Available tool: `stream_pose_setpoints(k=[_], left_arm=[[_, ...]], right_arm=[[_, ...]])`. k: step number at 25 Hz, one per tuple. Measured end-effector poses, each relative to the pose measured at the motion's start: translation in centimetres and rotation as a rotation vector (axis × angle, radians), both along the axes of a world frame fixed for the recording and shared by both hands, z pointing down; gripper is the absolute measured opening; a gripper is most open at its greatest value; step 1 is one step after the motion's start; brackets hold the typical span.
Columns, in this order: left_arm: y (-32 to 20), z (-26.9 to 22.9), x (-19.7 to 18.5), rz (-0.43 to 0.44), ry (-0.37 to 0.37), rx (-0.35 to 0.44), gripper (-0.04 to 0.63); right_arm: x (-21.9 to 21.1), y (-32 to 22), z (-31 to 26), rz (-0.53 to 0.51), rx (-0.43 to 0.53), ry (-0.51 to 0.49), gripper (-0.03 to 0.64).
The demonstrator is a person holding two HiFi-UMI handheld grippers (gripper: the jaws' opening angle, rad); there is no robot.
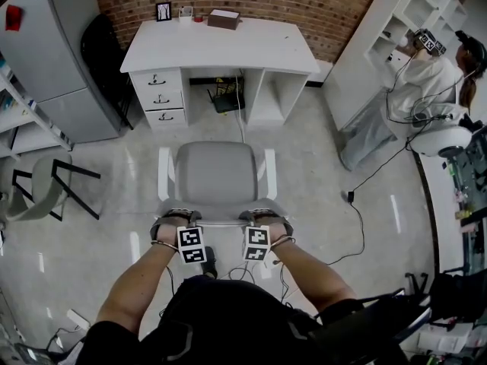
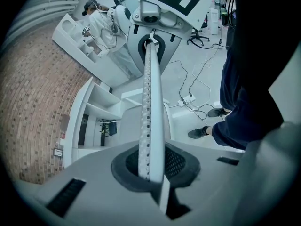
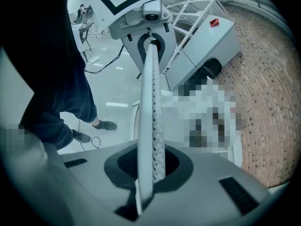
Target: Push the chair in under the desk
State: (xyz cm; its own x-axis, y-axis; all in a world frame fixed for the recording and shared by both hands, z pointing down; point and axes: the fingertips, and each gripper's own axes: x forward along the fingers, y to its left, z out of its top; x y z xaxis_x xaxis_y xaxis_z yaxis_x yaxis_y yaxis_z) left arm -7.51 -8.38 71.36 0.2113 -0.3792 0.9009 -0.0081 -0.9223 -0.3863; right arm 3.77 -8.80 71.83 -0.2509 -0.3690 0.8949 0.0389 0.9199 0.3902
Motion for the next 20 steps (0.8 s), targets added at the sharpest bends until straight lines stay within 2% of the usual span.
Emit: stream_pose_setpoints(k=[12, 17, 20], left_arm=[[-3.7, 0.5, -1.0, 0.012, -0.007, -0.033, 0.018], [-5.4, 0.5, -0.8, 0.032, -0.002, -0.012, 0.012], [-6.3, 0.6, -0.8, 0.031, 0.002, -0.029, 0.012]], right_arm=[[-0.9, -3.8, 0.4, 0.021, -0.034, 0.010, 0.028], [-0.7, -5.7, 0.5, 0.026, -0.022, 0.029, 0.025], [-0.6, -6.8, 0.8, 0.032, -0.014, 0.044, 0.023]])
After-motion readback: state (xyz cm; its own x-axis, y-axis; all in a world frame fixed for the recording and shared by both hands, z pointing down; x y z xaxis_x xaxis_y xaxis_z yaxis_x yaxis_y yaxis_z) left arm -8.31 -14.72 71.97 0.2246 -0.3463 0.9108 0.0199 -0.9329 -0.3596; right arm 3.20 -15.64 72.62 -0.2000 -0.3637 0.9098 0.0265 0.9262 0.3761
